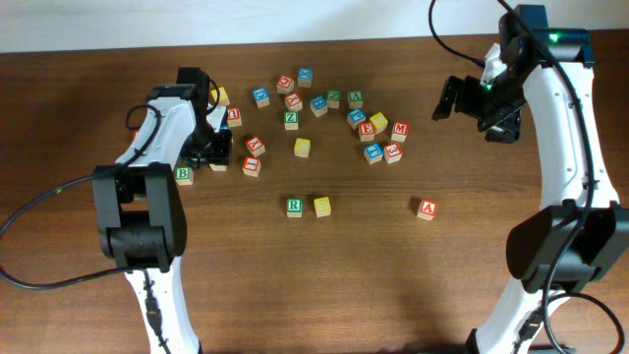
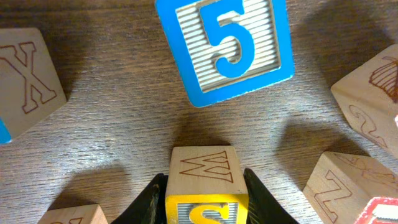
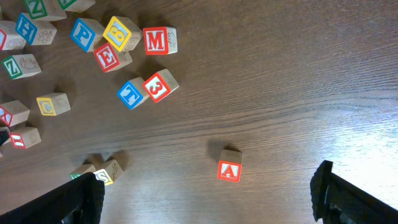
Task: Spell out RSS
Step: 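Carry the yellow S and place it right of the first S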
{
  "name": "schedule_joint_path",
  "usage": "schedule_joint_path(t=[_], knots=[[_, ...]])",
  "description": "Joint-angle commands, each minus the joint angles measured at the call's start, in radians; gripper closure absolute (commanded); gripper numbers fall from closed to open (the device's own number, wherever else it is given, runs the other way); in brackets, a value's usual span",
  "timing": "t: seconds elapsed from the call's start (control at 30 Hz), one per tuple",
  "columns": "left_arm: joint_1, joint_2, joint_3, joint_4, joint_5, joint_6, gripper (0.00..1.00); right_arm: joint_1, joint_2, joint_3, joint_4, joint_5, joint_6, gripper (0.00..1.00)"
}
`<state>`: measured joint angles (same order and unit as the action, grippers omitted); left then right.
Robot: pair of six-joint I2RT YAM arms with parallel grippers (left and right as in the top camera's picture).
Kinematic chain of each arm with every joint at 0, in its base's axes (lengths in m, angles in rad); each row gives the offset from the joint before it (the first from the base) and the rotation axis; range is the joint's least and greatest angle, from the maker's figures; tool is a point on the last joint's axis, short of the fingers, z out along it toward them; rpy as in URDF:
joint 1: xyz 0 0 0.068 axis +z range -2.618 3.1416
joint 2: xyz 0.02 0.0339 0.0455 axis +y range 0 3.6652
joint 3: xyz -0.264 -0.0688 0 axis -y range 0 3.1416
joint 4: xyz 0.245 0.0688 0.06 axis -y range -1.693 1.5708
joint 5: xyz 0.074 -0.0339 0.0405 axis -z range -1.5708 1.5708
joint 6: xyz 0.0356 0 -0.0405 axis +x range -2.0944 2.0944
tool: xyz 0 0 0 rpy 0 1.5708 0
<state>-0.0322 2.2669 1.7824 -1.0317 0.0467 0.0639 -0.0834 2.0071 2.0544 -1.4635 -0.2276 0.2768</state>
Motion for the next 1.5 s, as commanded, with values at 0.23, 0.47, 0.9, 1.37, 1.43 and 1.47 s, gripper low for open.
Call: schedule_joint_path(t=[0.23,0.47,0.9,1.37,1.43,1.47], knots=[[0.002,0.008,0.278,-0.281,0.182,-0.023,0.84,0.004,-0.006,0.010,-0.002,-0.008,-0.008,0.02],[-0.277,0.009,0.373,-0.467,0.456,-0.236,0.83,0.004,-0.006,0.010,-0.002,-0.008,-0.008,0.02],[-0.699,0.014,0.066,-0.082,-0.069,-0.878,0.79,0.004,-0.006,0.010,-0.002,-0.008,-0.008,0.02],[-0.710,0.014,-0.027,-0.082,-0.149,-0.874,0.75,0.004,-0.006,0.010,-0.002,-0.008,-0.008,0.02],[-0.710,0.014,-0.027,-0.079,-0.149,-0.874,0.75,0.004,-0.006,0.010,-0.002,-0.008,-0.008,0.02],[-0.710,0.014,-0.027,-0.079,-0.152,-0.874,0.75,0.004,-0.006,0.010,-0.002,-0.008,-0.008,0.02]])
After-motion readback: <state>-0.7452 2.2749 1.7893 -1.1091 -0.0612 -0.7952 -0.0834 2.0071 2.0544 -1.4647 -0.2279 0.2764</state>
